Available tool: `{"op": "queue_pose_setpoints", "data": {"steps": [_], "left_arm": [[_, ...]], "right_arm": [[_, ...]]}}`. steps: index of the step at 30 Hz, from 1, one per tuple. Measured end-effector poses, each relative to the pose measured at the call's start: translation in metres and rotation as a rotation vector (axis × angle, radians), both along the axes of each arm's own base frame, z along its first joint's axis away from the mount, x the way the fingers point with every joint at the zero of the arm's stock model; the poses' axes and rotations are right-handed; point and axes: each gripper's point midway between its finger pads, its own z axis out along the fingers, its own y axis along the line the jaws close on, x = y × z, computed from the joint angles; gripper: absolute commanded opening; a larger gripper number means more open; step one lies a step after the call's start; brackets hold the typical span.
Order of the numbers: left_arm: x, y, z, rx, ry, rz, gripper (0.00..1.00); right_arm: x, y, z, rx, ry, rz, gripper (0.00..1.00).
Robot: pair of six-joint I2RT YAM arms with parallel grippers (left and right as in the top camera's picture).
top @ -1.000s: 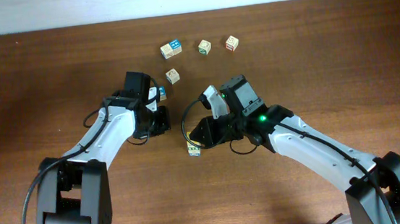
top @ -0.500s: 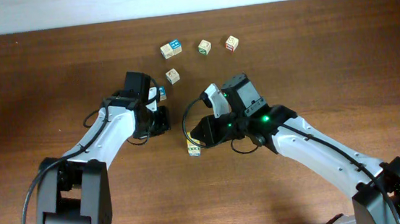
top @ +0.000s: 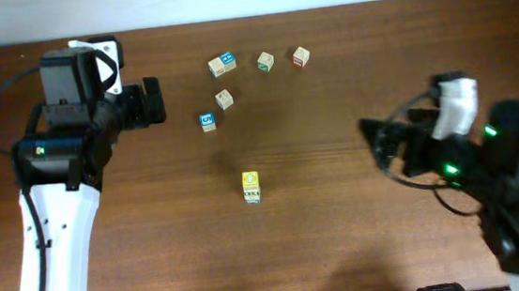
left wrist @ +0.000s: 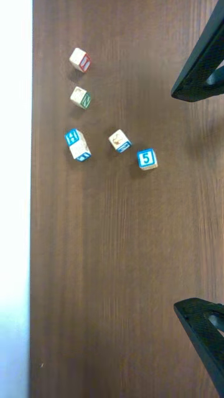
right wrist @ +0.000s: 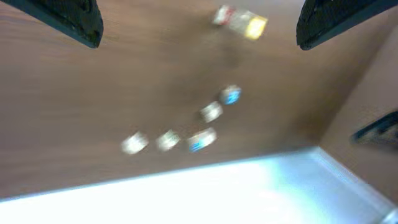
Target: Rotate 4 blocks
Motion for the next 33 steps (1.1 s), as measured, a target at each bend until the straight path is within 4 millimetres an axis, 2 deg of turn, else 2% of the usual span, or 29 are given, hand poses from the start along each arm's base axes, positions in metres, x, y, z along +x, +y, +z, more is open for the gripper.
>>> {"op": "queue_pose_setpoints", "data": {"steps": [1, 2, 5, 9, 11, 13, 14, 15, 16, 18, 20, 21, 22, 24, 27, 33], "left_arm": [[0.0, 0.002, 0.0, 0.008, -0.001, 0.009, 0.99], [0.0, 0.003, -0.001, 0.011, 0.002, 0.012, 0.99], [0.0, 0.004, -0.001, 0.016, 0.001, 0.017, 0.99], [0.0, 0.004, -0.001, 0.016, 0.002, 0.017, 0.99], [0.0, 0.004, -0.001, 0.016, 0.003, 0.017, 0.99], [0.0, 0.004, -0.001, 0.016, 0.002, 0.017, 0.99], [0.0, 0.004, -0.001, 0.016, 0.003, 0.017, 0.99], [0.0, 0.004, -0.001, 0.017, 0.002, 0.017, 0.99], [0.001, 0.004, -0.002, 0.017, 0.004, 0.018, 0.99], [0.001, 0.004, -0.002, 0.017, 0.005, 0.017, 0.99], [0.001, 0.005, -0.001, 0.018, 0.002, 0.02, 0.99], [0.0, 0.005, -0.002, 0.019, 0.007, 0.02, 0.99], [0.001, 0.005, -0.001, 0.019, 0.002, 0.02, 0.99], [0.001, 0.005, -0.001, 0.019, 0.0, 0.02, 0.99], [0.001, 0.005, -0.002, 0.019, 0.004, 0.02, 0.99], [0.001, 0.005, -0.003, 0.019, 0.008, 0.02, 0.99]], "right_arm": [[-0.003, -0.018, 0.008, -0.027, -0.038, -0.085, 0.99], [-0.006, -0.029, 0.013, -0.044, -0.059, -0.133, 0.99], [-0.004, -0.038, 0.009, -0.065, -0.048, -0.179, 0.99], [0.013, -0.044, -0.012, -0.083, 0.035, -0.201, 0.99], [0.025, -0.052, -0.033, -0.11, 0.108, -0.239, 0.99], [0.024, -0.055, -0.036, -0.119, 0.122, -0.251, 0.99], [0.018, -0.055, -0.046, -0.125, 0.155, -0.254, 0.99], [0.016, -0.06, -0.05, -0.136, 0.126, -0.279, 0.99], [0.003, -0.065, -0.061, -0.15, 0.1, -0.31, 0.99], [-0.002, -0.07, -0.058, -0.163, -0.03, -0.337, 0.99], [-0.011, -0.072, -0.073, -0.19, -0.163, -0.349, 0.99], [-0.011, -0.073, -0.072, -0.193, -0.217, -0.355, 0.99], [-0.015, -0.073, -0.08, -0.189, -0.311, -0.364, 0.99], [-0.022, -0.073, -0.098, -0.184, -0.386, -0.372, 0.99], [-0.028, -0.073, -0.114, -0.177, -0.462, -0.38, 0.99], [-0.028, -0.074, -0.149, -0.175, -0.481, -0.384, 0.99]]}}
